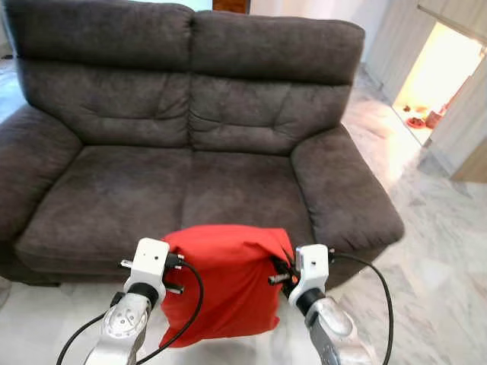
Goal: Move the pillow to the sofa from floor
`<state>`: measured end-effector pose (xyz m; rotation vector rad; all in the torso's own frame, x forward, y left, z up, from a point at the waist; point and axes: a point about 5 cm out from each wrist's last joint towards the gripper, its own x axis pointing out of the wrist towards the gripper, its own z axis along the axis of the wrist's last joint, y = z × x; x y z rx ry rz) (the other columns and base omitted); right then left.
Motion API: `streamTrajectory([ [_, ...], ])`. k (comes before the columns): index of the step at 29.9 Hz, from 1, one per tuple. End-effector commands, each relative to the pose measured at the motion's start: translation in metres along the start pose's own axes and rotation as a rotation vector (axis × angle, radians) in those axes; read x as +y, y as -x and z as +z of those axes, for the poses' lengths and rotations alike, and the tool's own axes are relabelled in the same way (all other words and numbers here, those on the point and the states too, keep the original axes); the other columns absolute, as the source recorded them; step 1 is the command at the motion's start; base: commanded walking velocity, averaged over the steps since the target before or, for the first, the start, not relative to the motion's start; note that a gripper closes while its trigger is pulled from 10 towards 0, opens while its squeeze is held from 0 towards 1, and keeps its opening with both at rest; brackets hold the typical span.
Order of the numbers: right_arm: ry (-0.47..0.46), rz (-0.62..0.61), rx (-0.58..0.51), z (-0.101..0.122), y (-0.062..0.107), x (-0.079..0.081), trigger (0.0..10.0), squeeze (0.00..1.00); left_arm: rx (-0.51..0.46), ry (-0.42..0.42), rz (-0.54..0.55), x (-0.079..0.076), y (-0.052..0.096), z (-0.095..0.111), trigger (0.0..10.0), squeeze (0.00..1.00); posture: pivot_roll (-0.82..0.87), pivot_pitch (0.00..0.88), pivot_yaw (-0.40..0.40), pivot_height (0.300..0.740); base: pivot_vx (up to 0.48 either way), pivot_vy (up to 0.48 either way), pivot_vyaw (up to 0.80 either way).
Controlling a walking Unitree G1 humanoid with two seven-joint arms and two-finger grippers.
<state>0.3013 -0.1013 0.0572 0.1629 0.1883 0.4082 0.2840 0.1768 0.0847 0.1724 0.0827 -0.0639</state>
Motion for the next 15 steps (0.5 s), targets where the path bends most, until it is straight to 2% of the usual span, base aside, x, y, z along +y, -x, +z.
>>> streamTrajectory([
  [1,-0.003,-0.051,-0.049,0.0076,0.0057,-0.0136,10.0,0.0,-0.098,0.009,0.044,0.0063,-0.0023,0.0191,10.0,0.0,0.16,0.095,-0.052,0.74,0.0,0.0,0.0],
  [15,0.009,-0.049,-0.05,0.008,0.0045,-0.0116,10.0,0.0,-0.132,0.04,0.043,0.006,-0.0022,0.0243,10.0,0.0,0.15,0.117,-0.052,0.74,0.0,0.0,0.0],
])
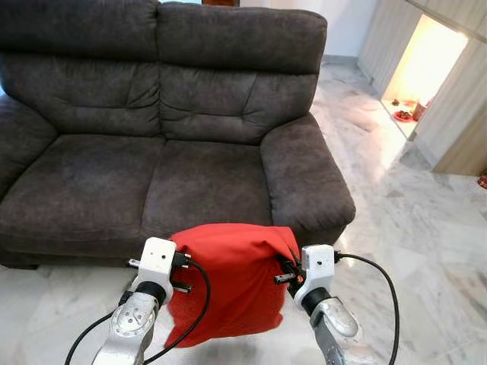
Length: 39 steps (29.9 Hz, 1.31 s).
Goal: Move the pillow to the sofa from floor
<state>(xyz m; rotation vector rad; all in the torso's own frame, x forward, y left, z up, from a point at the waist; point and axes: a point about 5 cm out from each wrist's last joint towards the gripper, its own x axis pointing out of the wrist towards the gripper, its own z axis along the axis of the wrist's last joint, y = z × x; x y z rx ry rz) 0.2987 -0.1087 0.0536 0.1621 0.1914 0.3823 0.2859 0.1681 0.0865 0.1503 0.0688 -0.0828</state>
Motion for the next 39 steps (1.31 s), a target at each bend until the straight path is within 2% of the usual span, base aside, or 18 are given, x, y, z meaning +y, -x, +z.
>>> streamTrajectory([
  [1,0.011,-0.023,-0.051,0.011,0.0,-0.005,10.0,0.0,-0.117,0.018,0.06,0.014,0.0,0.021,10.0,0.0,0.15,0.117,-0.052,0.74,0.0,0.0,0.0],
  [8,0.013,-0.001,-0.041,0.009,0.001,-0.003,10.0,0.0,-0.137,0.042,0.09,0.021,0.0,0.026,10.0,0.0,0.16,0.123,-0.054,0.74,0.034,0.0,0.0],
  [26,0.024,0.015,-0.038,0.011,0.001,-0.003,10.0,0.0,-0.151,0.048,0.099,0.019,0.001,0.027,10.0,0.0,0.16,0.12,-0.062,0.74,0.335,0.0,0.0],
  [27,0.02,0.033,-0.076,0.018,-0.001,0.0,10.0,0.0,-0.169,0.035,0.104,0.022,-0.001,0.032,10.0,0.0,0.16,0.117,-0.063,0.74,0.386,0.0,0.0],
  [33,0.046,0.077,-0.149,0.036,-0.005,0.009,10.0,0.0,-0.215,-0.001,0.113,0.029,-0.003,0.046,10.0,0.0,0.16,0.116,-0.063,0.74,0.383,0.0,0.0],
  [35,0.044,0.127,-0.208,0.051,-0.006,0.017,10.0,0.0,-0.247,-0.012,0.123,0.033,-0.004,0.056,10.0,0.0,0.16,0.115,-0.063,0.74,0.386,0.0,0.0],
  [36,0.044,0.127,-0.208,0.051,-0.006,0.017,10.0,0.0,-0.247,-0.012,0.123,0.033,-0.004,0.056,10.0,0.0,0.16,0.115,-0.063,0.74,0.386,0.0,0.0],
  [37,0.046,0.184,-0.263,0.065,-0.007,0.026,10.0,0.0,-0.276,-0.018,0.133,0.037,-0.004,0.065,10.0,0.0,0.17,0.114,-0.064,0.74,0.382,0.0,0.0],
  [39,0.056,0.209,-0.281,0.07,-0.007,0.03,10.0,0.0,-0.29,-0.02,0.136,0.038,-0.005,0.07,10.0,0.0,0.16,0.114,-0.064,0.74,0.39,0.0,0.0],
])
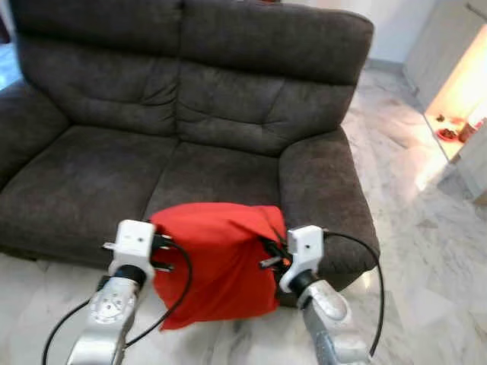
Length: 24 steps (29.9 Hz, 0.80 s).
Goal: Move the pillow to the sofa from floor
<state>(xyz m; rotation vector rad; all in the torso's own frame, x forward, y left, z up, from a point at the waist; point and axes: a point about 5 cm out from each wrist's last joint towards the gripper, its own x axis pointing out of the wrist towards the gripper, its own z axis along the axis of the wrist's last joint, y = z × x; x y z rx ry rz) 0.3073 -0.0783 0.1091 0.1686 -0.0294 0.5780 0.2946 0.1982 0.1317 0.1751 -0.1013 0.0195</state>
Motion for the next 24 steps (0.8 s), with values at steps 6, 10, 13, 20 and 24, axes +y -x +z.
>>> streamTrajectory([
  [6,0.014,-0.004,-0.084,0.018,0.002,-0.005,10.0,0.0,-0.128,0.014,0.023,0.001,-0.006,0.028,10.0,0.0,0.16,0.114,-0.064,0.74,0.39,0.0,0.0],
  [10,0.068,0.062,-0.147,0.039,-0.008,0.008,10.0,0.0,-0.218,0.002,0.053,0.012,-0.014,0.057,10.0,0.0,0.17,0.114,-0.064,0.74,0.396,0.0,0.0],
  [13,0.123,0.175,-0.227,0.065,-0.015,0.03,10.0,0.0,-0.326,-0.02,0.098,0.029,-0.019,0.093,10.0,0.0,0.17,0.115,-0.063,0.74,0.4,0.0,0.0],
  [20,0.145,0.255,-0.302,0.087,-0.019,0.047,10.0,0.0,-0.409,-0.029,0.122,0.038,-0.021,0.125,10.0,0.0,0.18,0.115,-0.065,0.74,0.399,0.0,0.46],
  [24,0.11,0.248,-0.302,0.088,-0.02,0.047,10.0,0.0,-0.42,-0.033,0.109,0.035,-0.021,0.132,10.0,0.0,0.18,0.113,-0.064,0.74,0.399,0.0,0.11],
])
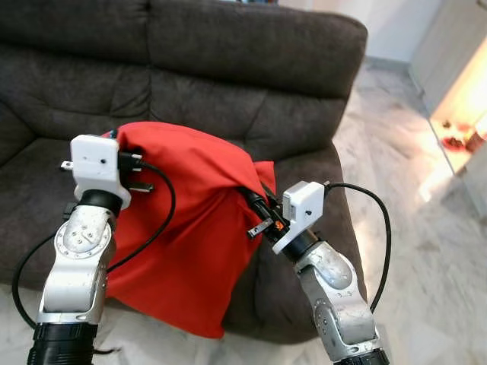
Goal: Move the pillow to the sofa from floor
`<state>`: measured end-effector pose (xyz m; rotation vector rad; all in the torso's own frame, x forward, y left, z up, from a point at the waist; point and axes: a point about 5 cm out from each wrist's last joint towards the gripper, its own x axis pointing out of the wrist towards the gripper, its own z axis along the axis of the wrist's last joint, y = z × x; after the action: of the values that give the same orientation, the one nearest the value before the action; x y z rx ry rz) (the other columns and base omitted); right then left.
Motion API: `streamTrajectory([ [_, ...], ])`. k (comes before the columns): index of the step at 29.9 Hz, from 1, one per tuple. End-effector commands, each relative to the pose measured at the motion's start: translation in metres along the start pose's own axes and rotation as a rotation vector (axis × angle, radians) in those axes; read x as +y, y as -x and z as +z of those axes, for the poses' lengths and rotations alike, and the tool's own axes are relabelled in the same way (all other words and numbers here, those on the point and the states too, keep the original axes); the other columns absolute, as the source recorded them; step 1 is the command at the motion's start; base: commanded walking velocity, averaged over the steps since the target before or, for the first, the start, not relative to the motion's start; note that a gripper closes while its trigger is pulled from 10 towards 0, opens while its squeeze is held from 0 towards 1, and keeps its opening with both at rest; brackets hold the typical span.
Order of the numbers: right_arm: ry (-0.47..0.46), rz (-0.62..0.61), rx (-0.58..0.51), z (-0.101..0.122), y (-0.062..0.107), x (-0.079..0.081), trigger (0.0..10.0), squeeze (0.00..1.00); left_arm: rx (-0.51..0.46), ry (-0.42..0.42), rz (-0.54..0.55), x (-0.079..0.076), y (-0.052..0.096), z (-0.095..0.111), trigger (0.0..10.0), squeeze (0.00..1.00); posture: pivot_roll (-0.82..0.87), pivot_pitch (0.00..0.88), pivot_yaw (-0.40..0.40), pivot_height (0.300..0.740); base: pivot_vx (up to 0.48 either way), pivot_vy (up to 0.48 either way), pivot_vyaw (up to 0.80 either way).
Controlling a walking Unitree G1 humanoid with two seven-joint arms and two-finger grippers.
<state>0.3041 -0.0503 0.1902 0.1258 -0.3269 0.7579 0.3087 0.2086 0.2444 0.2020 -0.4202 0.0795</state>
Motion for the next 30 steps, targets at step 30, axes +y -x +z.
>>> streamTrajectory([
  [30,0.092,0.007,0.029,0.009,-0.043,0.004,10.0,0.0,0.055,0.024,-0.089,-0.007,0.005,0.002,10.0,0.0,0.19,0.119,-0.054,0.74,0.224,0.0,0.0],
])
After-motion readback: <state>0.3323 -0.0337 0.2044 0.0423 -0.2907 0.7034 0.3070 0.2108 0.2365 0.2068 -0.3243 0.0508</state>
